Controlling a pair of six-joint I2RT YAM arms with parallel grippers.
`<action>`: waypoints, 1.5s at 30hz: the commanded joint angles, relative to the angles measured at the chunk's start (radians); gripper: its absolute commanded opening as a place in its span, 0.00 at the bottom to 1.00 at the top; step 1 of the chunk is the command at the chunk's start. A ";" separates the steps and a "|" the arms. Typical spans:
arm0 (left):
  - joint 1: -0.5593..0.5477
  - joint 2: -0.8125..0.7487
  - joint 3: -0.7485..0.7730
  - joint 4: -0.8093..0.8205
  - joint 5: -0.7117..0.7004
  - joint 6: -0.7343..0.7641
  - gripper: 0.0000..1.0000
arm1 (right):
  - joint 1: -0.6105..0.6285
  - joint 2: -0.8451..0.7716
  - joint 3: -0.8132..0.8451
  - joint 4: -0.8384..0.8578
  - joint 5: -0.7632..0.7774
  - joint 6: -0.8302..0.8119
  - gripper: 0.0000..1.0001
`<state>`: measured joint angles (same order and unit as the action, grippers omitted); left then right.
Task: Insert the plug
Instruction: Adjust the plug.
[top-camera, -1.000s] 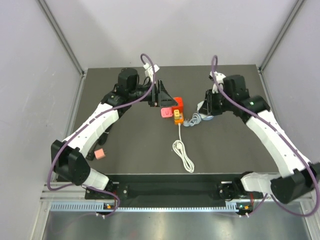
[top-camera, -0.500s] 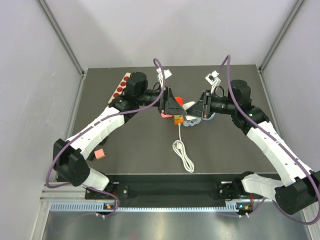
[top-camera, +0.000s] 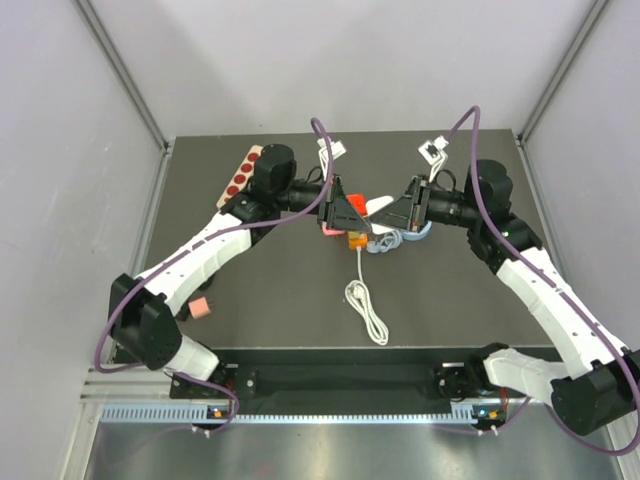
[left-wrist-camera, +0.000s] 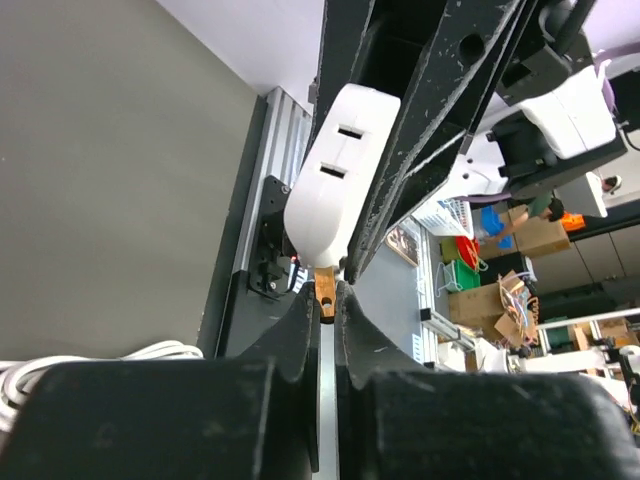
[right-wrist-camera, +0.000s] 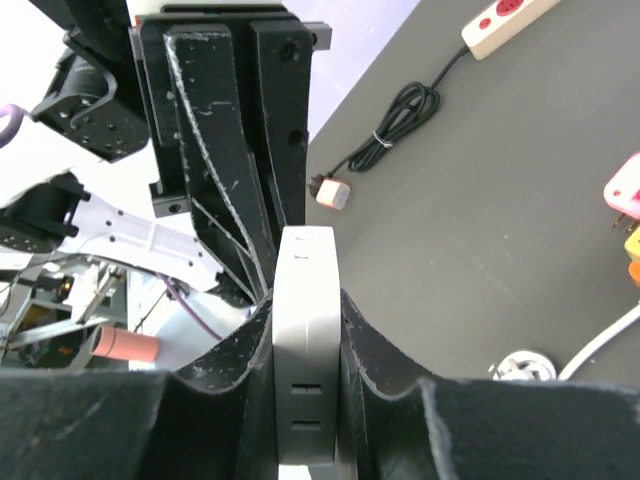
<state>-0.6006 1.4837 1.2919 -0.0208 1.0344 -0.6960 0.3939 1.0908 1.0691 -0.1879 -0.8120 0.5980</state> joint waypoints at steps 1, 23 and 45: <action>-0.004 -0.023 0.000 0.110 0.032 0.004 0.00 | 0.008 -0.023 0.002 0.129 -0.107 0.052 0.01; -0.004 -0.072 -0.043 0.272 0.119 -0.082 0.00 | -0.082 -0.072 -0.035 0.199 -0.225 0.118 0.40; -0.004 -0.054 -0.037 0.232 0.145 -0.051 0.00 | -0.145 -0.069 -0.095 0.352 -0.277 0.232 0.02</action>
<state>-0.6029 1.4406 1.2415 0.1734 1.1538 -0.7643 0.2680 1.0389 0.9752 0.1028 -1.0756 0.8227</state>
